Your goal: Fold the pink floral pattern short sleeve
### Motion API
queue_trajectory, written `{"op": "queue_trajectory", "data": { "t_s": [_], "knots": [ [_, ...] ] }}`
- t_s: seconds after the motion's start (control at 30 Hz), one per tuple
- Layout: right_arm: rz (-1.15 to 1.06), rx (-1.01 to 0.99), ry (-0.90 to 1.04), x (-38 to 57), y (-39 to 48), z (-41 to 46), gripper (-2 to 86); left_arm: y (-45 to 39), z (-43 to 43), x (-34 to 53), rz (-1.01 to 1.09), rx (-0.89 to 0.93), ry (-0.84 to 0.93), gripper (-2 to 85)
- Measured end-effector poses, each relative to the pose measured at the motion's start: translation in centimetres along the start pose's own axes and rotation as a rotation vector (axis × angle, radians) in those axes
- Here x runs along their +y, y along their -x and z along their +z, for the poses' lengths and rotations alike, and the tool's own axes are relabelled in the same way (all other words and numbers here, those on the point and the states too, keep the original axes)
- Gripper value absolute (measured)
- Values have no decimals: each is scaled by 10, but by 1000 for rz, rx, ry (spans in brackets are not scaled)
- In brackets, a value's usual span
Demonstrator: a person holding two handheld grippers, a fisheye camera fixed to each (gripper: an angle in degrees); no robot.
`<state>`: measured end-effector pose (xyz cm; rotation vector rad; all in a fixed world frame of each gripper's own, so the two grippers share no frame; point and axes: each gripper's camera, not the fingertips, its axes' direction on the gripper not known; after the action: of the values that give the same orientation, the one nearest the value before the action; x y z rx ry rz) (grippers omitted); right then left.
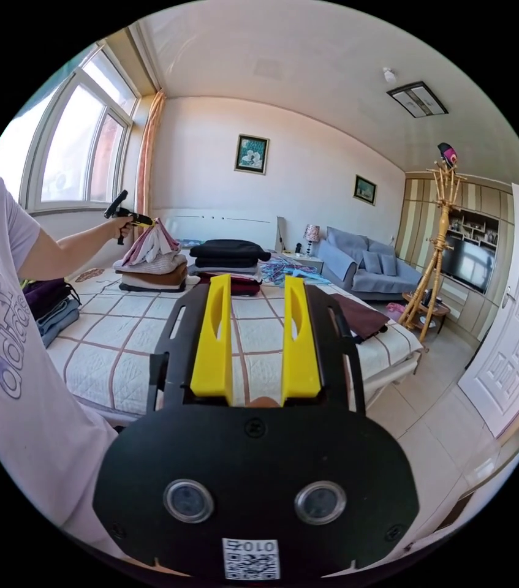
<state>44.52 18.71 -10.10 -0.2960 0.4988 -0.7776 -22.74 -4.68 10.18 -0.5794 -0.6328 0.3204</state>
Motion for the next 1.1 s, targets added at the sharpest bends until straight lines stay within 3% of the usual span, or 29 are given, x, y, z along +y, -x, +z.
{"op": "queue_trajectory", "data": {
  "t_s": [0.43,0.57,0.73,0.83,0.93,1.1],
  "knots": [
    [17,58,18,10,-24,-8,119,-14,-14,-37,81,-57,-17,2],
    [23,54,29,7,-32,-6,115,-38,-85,-44,113,-101,-208,3],
    [27,10,27,-3,-39,4,113,-101,-180,-44,340,141,-412,22],
    [16,-28,37,-10,-37,14,113,-126,-201,-38,369,217,-382,64],
    [-15,-50,65,-16,-32,19,113,-132,-188,-16,400,115,-300,94],
    [-2,-122,128,-12,-40,28,112,-114,-90,72,361,205,-21,110]
  ]
}}
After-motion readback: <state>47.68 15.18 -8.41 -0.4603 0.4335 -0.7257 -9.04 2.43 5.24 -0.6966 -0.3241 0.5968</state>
